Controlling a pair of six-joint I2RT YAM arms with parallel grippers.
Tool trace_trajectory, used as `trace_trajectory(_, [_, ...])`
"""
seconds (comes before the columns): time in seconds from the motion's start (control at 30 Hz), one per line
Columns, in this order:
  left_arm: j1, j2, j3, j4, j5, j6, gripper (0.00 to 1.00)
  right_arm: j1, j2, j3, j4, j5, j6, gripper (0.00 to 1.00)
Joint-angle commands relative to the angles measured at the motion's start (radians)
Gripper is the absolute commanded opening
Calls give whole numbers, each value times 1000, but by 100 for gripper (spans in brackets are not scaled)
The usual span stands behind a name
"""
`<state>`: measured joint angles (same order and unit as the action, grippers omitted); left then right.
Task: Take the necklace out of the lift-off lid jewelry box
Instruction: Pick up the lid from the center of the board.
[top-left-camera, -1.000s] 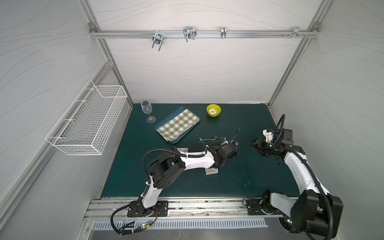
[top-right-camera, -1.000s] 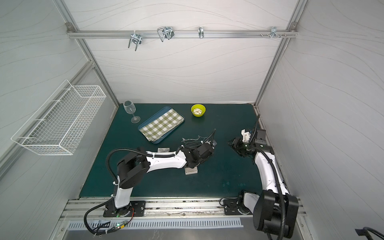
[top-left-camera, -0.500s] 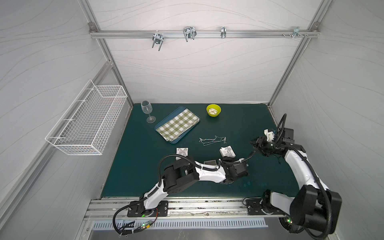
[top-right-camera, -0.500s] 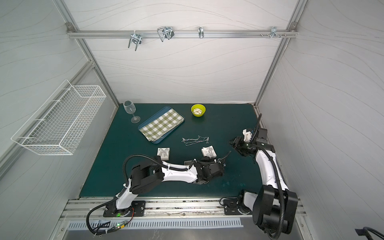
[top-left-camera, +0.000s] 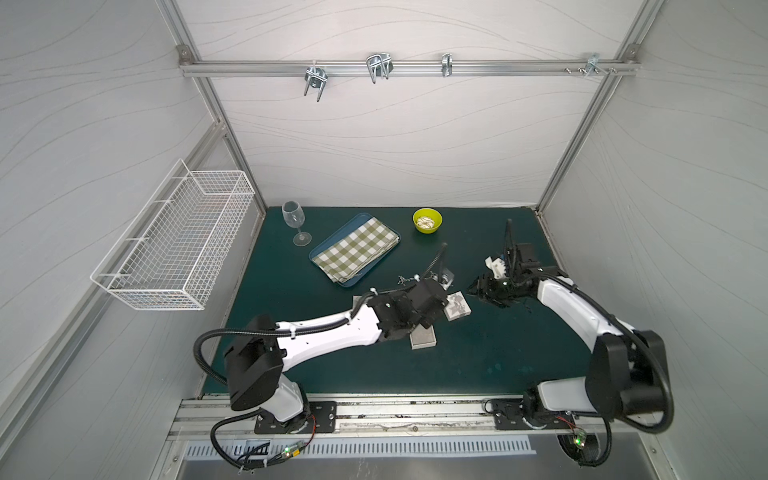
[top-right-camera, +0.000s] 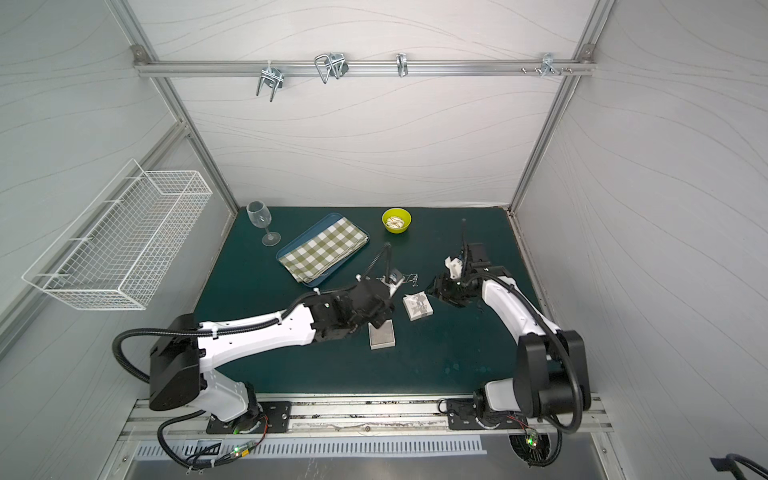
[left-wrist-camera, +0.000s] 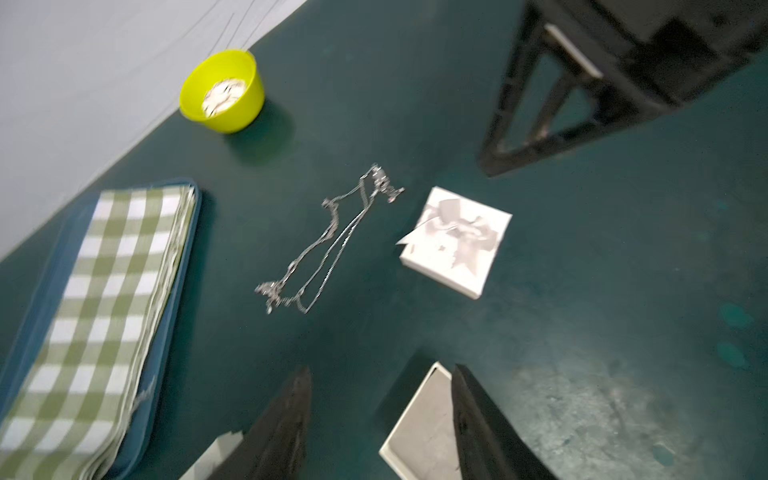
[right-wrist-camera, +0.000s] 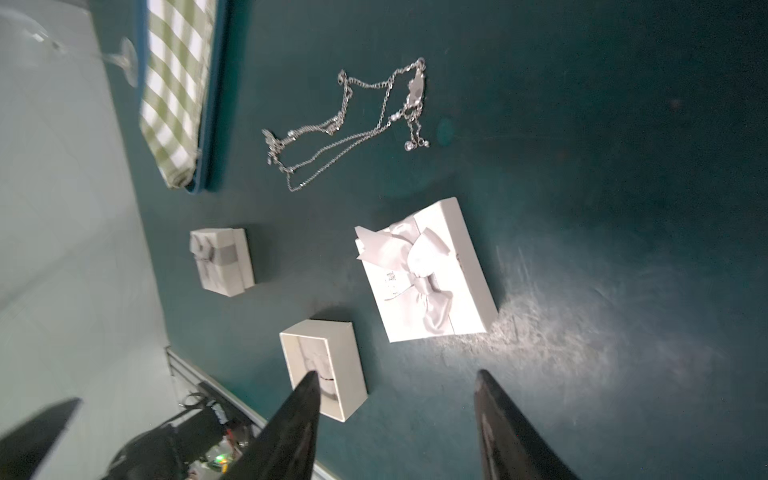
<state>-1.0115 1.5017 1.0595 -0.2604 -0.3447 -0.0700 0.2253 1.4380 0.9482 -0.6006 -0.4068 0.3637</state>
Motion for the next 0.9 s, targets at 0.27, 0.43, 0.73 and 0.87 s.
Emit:
trace_trajectory(0.27, [111,-71,-183,48,169,-161,51,277,232,259,-107,290,-59,58])
trace_trajectory(0.43, [117,-69,-208,63,177,-180,50,327,369,346,-103,293,-62,44])
trace_trajectory(0.73, [125,-92,-255,78,171,-191,49,404,468,372,-115,332,-93,47])
trace_trajectory(0.87, [126,-95,-257,79,171,-193,48,436,420,328,-129,343,-86,47])
